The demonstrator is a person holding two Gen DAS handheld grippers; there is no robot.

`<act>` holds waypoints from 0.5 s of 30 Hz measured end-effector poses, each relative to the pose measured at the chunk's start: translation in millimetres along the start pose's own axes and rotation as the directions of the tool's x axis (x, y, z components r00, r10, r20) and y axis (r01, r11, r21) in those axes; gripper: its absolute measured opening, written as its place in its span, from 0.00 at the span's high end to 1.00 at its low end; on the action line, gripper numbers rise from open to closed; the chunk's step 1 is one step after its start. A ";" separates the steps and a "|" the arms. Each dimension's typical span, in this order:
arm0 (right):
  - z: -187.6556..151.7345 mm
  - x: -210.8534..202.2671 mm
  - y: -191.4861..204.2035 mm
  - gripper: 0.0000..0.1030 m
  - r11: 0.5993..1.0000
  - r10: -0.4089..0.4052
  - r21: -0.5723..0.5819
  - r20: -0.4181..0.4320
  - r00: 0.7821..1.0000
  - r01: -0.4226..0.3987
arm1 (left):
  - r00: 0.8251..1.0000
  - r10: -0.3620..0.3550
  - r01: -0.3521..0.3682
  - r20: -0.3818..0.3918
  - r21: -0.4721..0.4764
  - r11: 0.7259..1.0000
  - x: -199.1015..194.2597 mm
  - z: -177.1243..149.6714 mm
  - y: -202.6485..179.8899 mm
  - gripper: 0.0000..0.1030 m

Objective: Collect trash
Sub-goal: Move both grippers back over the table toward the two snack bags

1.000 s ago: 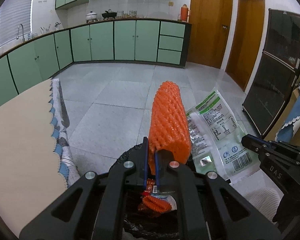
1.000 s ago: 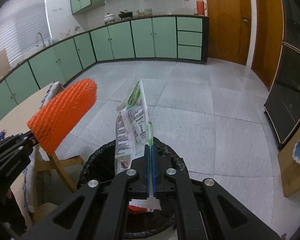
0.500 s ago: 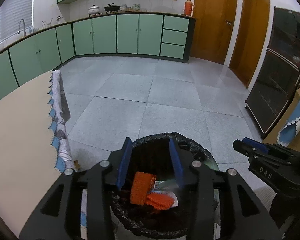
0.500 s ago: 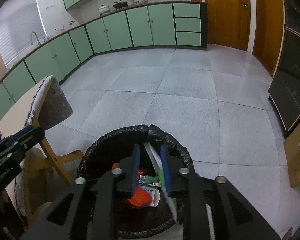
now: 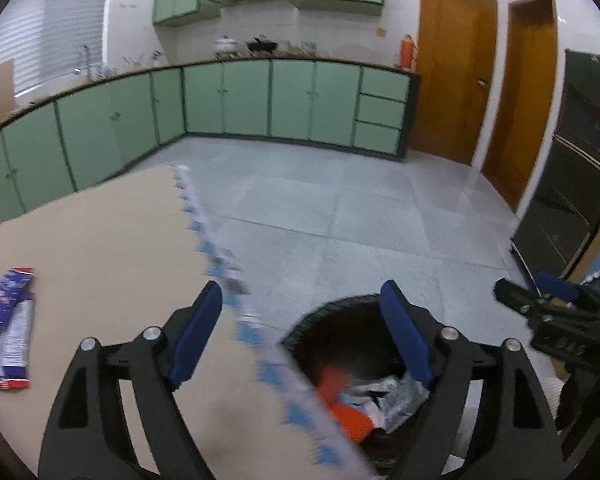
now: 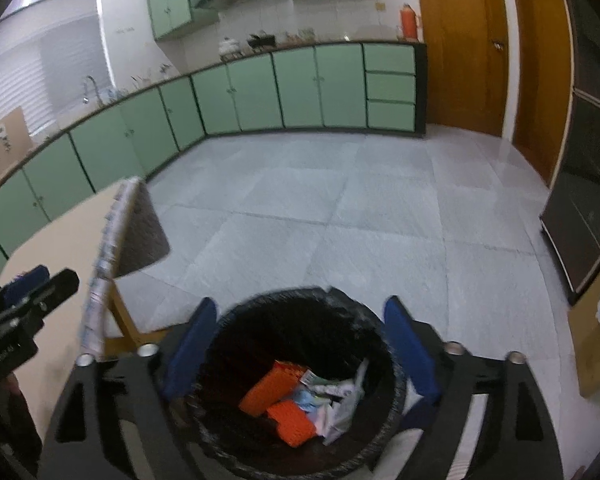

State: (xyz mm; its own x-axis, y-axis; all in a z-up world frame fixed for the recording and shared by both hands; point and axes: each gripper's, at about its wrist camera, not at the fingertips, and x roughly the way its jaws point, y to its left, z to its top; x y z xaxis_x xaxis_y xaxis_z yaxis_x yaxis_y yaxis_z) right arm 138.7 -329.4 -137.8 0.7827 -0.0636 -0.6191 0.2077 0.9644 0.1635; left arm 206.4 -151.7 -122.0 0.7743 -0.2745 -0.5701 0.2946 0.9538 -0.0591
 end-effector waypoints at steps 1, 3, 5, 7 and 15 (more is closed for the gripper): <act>3.1 -4.8 11.3 0.12 1.000 0.017 -0.017 0.017 1.000 -0.017 | 1.000 0.015 -0.015 0.011 -0.009 1.000 -6.4 0.8 8.8 0.21; 6.3 -11.2 31.3 0.11 0.998 0.048 -0.048 0.038 0.998 -0.046 | 0.998 0.056 -0.055 0.036 -0.036 0.998 -21.9 0.1 32.7 0.20; 9.6 -14.8 50.2 0.11 0.994 0.081 -0.077 0.049 0.996 -0.077 | 0.994 0.096 -0.093 0.053 -0.054 0.994 -34.6 0.2 51.9 0.20; 10.9 -17.5 73.5 0.11 0.987 0.121 -0.111 0.060 0.991 -0.114 | 0.987 0.143 -0.138 0.067 -0.073 0.988 -48.9 -1.6 76.6 0.19; 1.8 -16.5 169.7 0.11 0.937 0.276 -0.237 0.041 0.960 -0.259 | 0.941 0.329 -0.313 0.078 -0.162 0.936 -101.3 -16.9 166.6 0.19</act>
State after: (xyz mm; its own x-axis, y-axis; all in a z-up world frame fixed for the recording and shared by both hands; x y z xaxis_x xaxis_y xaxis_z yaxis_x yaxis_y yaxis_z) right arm 162.1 -165.1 -98.5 0.8330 0.1943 -0.5180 -0.1468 0.9804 0.1316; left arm 167.6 37.1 -87.9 0.8692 0.0456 -0.4924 -0.0575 0.9983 -0.0090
